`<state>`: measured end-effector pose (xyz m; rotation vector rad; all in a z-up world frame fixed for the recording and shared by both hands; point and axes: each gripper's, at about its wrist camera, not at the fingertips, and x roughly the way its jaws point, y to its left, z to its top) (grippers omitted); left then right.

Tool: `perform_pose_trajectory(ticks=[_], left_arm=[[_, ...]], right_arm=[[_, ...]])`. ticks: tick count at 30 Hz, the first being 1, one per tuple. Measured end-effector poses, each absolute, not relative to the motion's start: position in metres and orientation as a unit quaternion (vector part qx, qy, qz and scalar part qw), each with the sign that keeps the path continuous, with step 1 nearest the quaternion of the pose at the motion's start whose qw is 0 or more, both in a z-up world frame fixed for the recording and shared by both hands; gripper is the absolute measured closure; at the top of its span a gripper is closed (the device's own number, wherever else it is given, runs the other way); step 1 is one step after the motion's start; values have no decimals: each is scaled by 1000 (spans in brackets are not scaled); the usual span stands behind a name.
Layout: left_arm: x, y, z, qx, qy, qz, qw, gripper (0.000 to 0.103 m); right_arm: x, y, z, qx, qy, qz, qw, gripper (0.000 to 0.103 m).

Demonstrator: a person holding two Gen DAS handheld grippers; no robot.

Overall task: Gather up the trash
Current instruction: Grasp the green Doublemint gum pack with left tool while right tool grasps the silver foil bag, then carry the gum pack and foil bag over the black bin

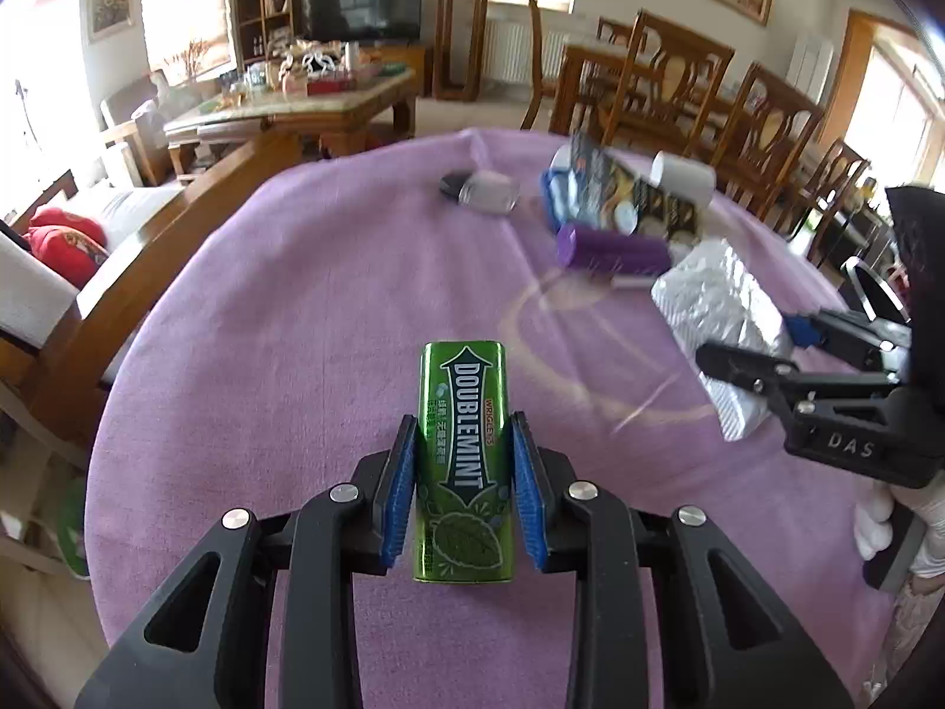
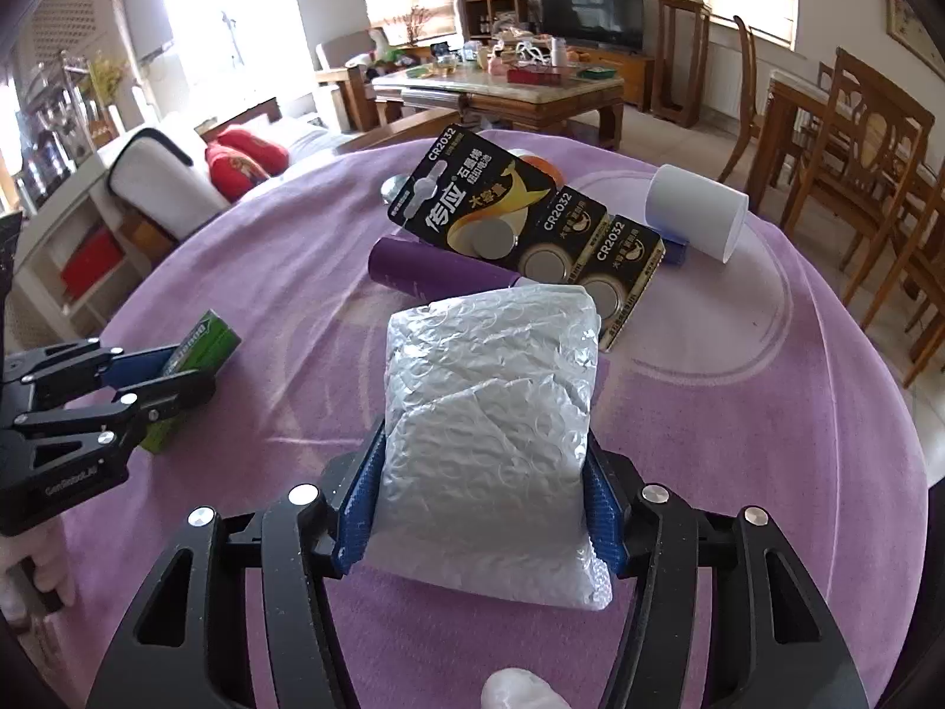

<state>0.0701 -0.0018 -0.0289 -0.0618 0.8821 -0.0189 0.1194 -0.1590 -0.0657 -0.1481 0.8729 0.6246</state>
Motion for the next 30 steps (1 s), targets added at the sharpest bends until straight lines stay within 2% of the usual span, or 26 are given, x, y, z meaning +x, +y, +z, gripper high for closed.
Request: perform_pose_trajectory(ticks=[6,14,22,30], left_arm=[[51,-15,-7,-72,356,-57,930,73],[48,-82,26,-73,291,-112,947,73],[65,-171,43,-50,271,-172,946,72],[82,-261,49,-23,260,-237,936,72]], right_arm=[[90,-201,-33,-7,357,323,876,46],[55,-281,17,38,259,299,918,46],[38,-383,41,60,203,238,948,45],[28,-508,40,100,176,151,968,45]])
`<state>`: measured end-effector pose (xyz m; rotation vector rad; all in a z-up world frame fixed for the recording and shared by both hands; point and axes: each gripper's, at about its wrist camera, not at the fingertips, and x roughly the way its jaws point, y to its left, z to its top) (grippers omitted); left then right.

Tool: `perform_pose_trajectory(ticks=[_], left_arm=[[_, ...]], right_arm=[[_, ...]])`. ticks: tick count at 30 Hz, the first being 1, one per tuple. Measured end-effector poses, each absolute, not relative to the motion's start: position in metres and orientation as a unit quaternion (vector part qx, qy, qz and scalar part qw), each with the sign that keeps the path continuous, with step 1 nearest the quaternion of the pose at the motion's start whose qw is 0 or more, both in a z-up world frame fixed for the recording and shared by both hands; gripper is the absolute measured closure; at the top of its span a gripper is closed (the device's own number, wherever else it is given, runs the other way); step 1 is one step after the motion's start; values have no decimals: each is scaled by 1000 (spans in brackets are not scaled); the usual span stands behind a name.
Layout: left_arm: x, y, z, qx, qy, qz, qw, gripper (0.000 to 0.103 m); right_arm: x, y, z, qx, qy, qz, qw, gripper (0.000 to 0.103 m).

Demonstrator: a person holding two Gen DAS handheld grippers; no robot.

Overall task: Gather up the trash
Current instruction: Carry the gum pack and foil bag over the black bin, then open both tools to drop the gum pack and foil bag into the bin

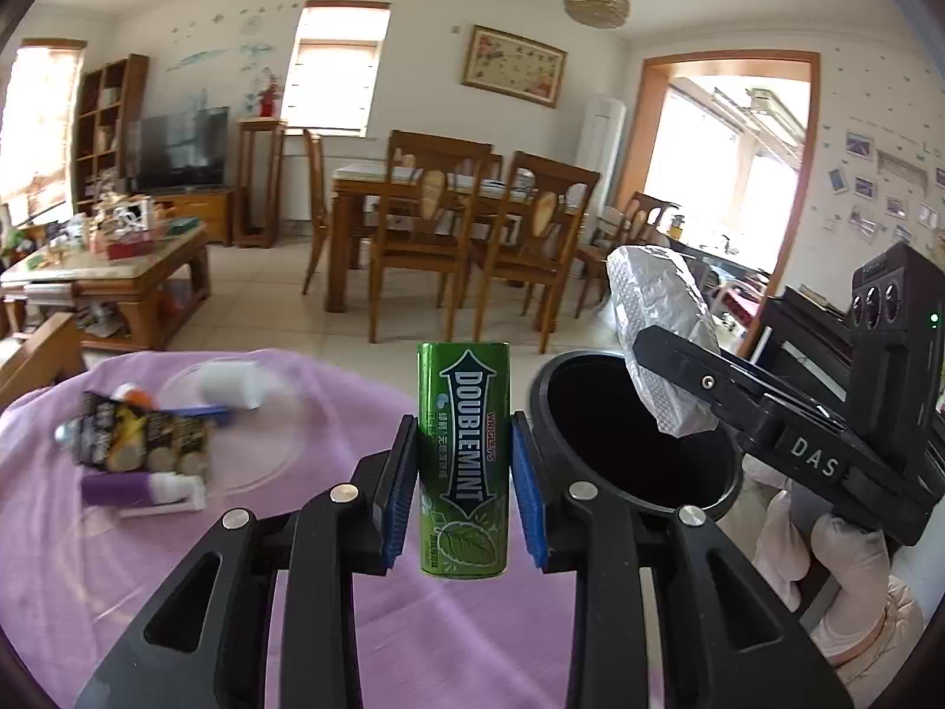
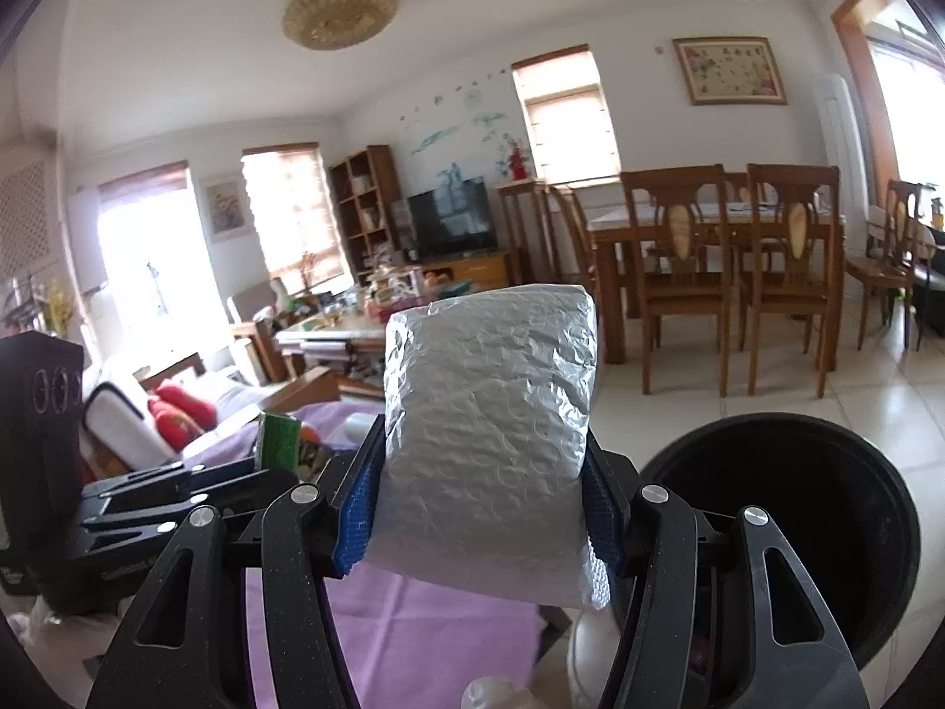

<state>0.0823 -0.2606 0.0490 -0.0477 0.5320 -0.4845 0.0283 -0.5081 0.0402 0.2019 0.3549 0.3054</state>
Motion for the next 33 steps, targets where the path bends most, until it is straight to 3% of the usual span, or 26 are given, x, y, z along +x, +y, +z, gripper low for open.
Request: perform_pose_trajectory(ticks=[14,33], left_arm=[[115,-384,27,-24,281,-320,905,72],[137,-455,-13,25,344,-336,876,72]], right_arm=[[22,-683,-6,165,177,44,969,45],[47,-708,-70,222,231,25,947,42]])
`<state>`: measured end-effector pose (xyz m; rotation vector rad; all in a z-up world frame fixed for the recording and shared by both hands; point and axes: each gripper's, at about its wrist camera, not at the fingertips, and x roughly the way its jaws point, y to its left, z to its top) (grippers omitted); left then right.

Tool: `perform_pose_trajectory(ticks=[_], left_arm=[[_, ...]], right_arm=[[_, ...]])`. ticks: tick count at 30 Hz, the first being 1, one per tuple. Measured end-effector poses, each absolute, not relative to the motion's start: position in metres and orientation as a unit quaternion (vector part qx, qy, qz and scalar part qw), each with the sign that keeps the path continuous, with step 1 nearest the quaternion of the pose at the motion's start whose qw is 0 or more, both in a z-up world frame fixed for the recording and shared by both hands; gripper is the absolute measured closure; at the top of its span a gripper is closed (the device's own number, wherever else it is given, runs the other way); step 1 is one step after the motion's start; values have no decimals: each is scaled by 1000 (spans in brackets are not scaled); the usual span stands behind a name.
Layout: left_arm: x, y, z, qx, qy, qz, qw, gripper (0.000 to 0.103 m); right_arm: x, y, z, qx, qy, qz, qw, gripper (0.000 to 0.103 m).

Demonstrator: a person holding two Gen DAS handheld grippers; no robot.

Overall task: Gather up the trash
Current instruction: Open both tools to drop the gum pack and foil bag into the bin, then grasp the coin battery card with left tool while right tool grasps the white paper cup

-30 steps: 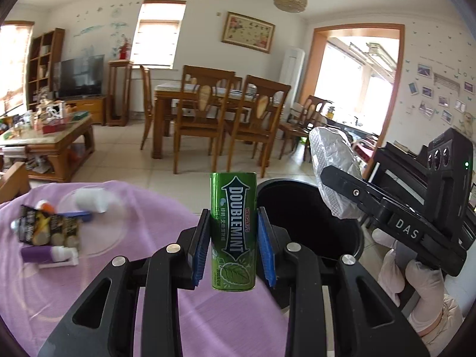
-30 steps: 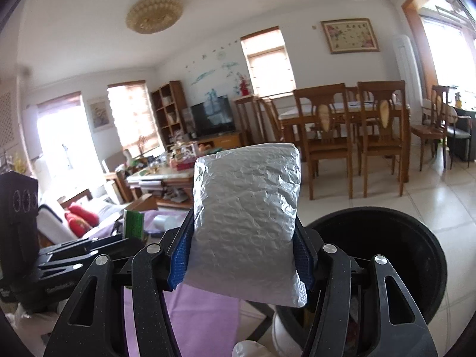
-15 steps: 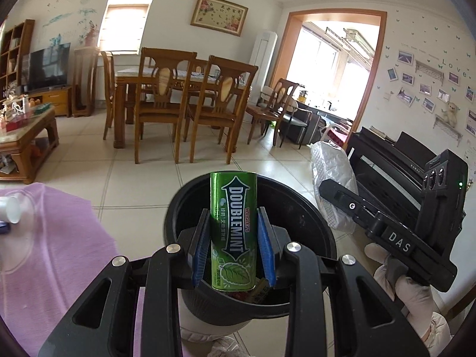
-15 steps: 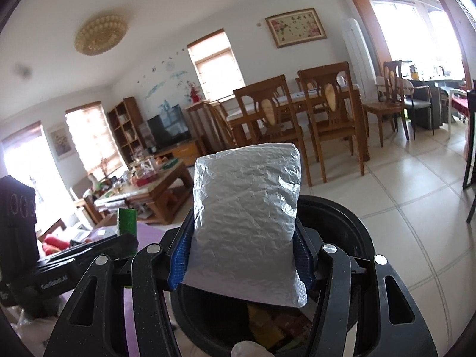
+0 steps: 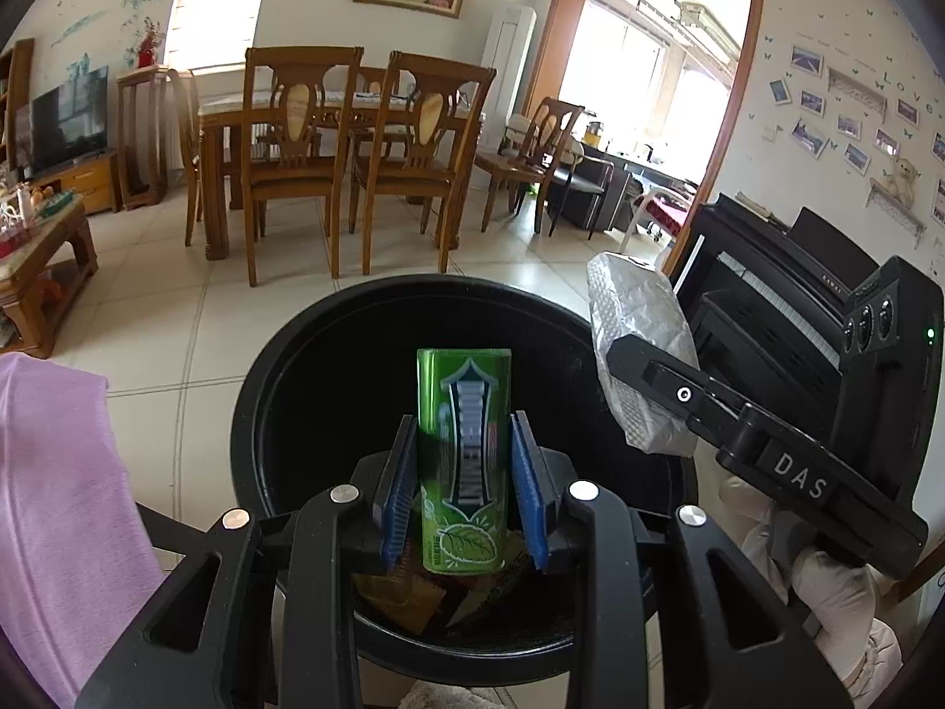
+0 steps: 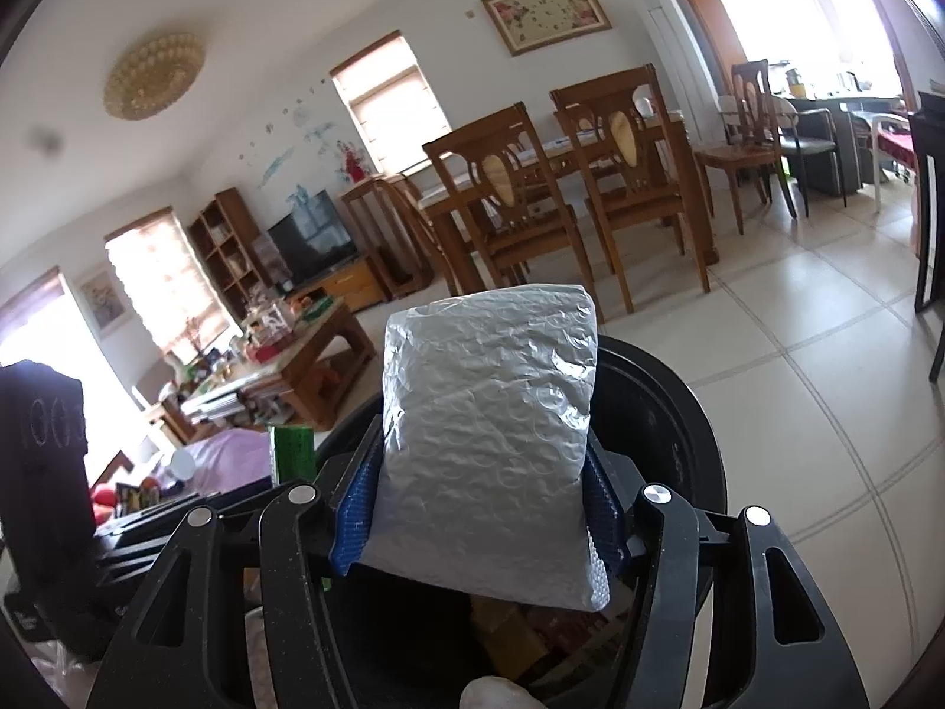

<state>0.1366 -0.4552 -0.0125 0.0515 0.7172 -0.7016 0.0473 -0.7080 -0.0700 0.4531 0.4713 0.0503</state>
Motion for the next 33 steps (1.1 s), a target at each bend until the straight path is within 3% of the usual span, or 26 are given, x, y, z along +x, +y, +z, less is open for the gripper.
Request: perform_pose_trajectory(ticks=[6,8,11,14,17,21,25,33], left_arm=[[133,-461,-12,44,343,-325,880,68],[133,-460,-12,42,345,-320,881,53],[130,-449,-6,36,335,-309,889,37],[125,-440,2,31,327,-304,894,24],[119,-428,10,29,315,-293,902,14],[110,-405,19,22,308,-282,909,13],[104,-370,29,12,298,-260,919,6],[103,-273,38,-25,283,-192,939,5]], right_arm=[[51,-711,-78,236,238,22,942,32],[50,-710,-78,240,237,22,941,25],[48,-706,-77,238,235,23,942,25],[43,-701,-73,237,232,24,943,24],[42,-696,-69,241,227,28,943,14],[39,-680,-61,240,224,40,944,8],[43,-650,-49,223,224,61,947,8],[68,-554,-24,177,236,123,948,8]])
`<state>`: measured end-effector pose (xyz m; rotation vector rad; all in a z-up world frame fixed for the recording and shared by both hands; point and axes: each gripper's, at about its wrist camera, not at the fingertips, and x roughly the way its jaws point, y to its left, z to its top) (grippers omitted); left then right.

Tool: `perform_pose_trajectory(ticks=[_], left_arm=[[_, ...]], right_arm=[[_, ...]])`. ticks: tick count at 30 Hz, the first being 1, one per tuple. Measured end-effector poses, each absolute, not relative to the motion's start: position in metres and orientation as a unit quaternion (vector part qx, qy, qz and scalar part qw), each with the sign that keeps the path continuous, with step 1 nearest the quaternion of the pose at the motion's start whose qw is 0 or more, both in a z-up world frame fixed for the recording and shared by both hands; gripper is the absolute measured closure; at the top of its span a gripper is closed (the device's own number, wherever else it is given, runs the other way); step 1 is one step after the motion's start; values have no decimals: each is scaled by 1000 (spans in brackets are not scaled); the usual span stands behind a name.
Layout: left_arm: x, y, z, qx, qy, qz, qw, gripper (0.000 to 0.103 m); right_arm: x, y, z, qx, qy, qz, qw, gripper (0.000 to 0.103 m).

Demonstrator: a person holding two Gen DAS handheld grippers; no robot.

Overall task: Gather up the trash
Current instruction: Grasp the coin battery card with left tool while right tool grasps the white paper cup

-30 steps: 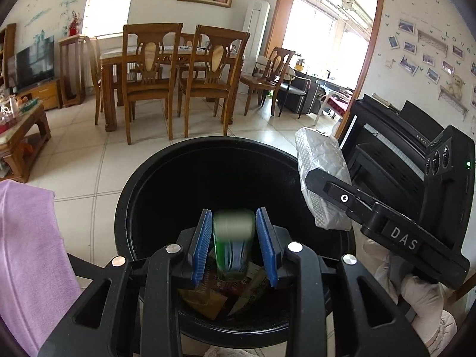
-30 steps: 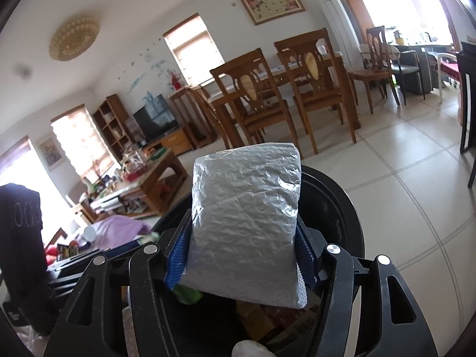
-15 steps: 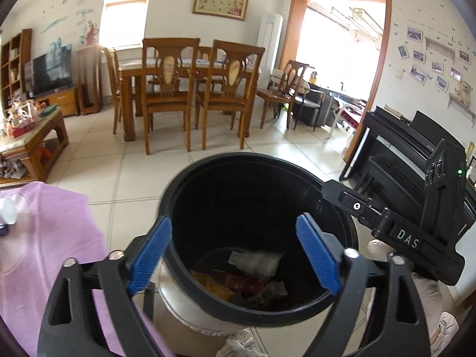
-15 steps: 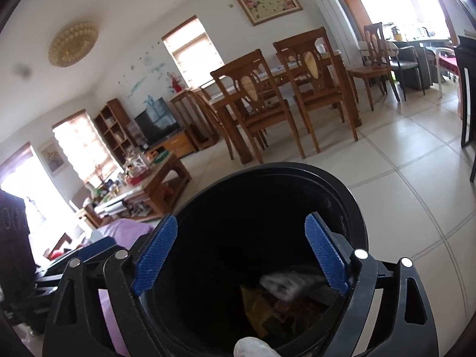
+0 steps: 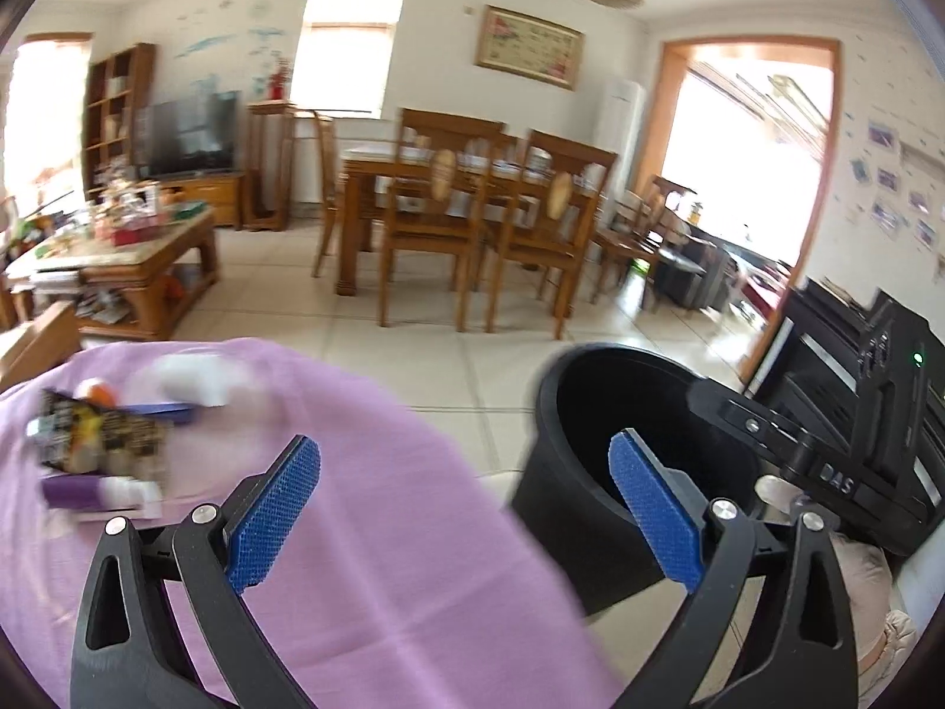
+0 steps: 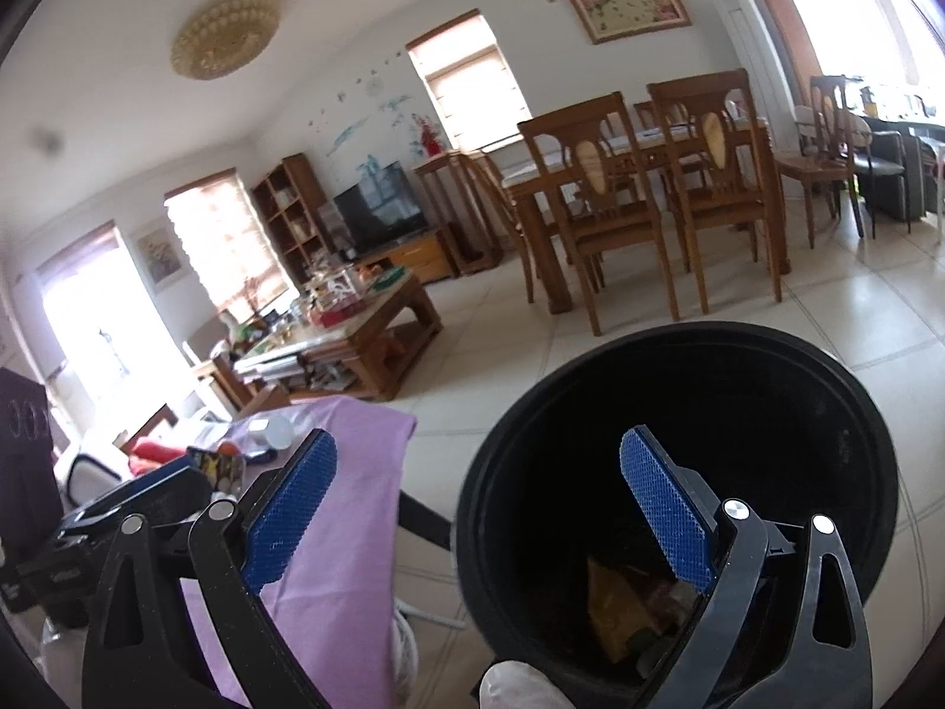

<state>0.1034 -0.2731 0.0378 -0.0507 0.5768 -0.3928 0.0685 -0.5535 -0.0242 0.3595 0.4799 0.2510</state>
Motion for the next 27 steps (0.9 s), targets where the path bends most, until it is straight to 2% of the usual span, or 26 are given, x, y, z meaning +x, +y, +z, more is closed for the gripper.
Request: perform_pose_trajectory(ticks=[7,13,25,27], left_arm=[[117,-158,40,-77,272,-116,952,6],[143,-78,32,-83,285,-83,951,6],[211,-42,-9,-60,349,-151,923,7],[212,-43,-15,-64,351,-163,920,11]], right_arm=[[101,-451,-9,135,252,183,941,8],[140,-367,1,82,265,234,932,8],[238,-249,-23,-29,320,288,902,8],[257,-240,-30,-41,328,291,898,8]])
